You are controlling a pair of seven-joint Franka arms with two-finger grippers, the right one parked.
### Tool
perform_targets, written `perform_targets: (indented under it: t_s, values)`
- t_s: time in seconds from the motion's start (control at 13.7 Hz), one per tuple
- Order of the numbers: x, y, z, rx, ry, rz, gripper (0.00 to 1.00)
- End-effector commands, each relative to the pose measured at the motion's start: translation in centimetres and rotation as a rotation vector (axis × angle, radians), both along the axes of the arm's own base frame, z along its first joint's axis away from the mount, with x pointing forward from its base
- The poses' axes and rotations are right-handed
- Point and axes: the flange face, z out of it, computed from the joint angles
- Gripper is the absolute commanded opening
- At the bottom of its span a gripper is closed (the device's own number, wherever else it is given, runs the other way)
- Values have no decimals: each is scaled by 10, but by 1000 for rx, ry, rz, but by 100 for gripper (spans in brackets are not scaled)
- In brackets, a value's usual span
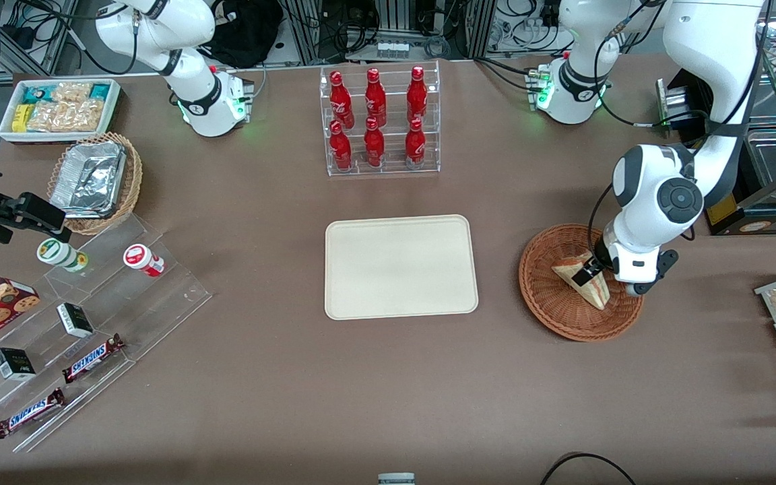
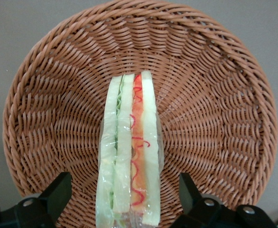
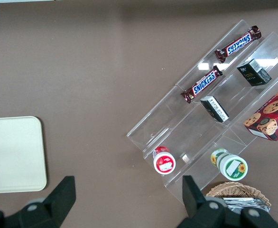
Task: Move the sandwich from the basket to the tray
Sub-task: 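Close the left gripper on the wrapped sandwich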
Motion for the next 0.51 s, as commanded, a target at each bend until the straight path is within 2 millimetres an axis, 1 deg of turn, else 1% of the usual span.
perform_targets:
  t_s: [0.0, 0.07, 0.15, 0.22, 0.29, 0.37, 0.44]
  values:
    - [-1, 0, -9, 4, 7, 20, 94]
    - [-2, -2, -12, 4, 14, 17, 70]
    - [-2, -3, -12, 4, 15, 13, 43]
    - [-3, -6, -13, 5, 18, 6, 23]
    - [-3, -11, -9, 6, 16, -2, 14]
    - [-3, -12, -3, 7, 15, 1, 11]
    - [-1, -10, 9, 11, 13, 6, 11]
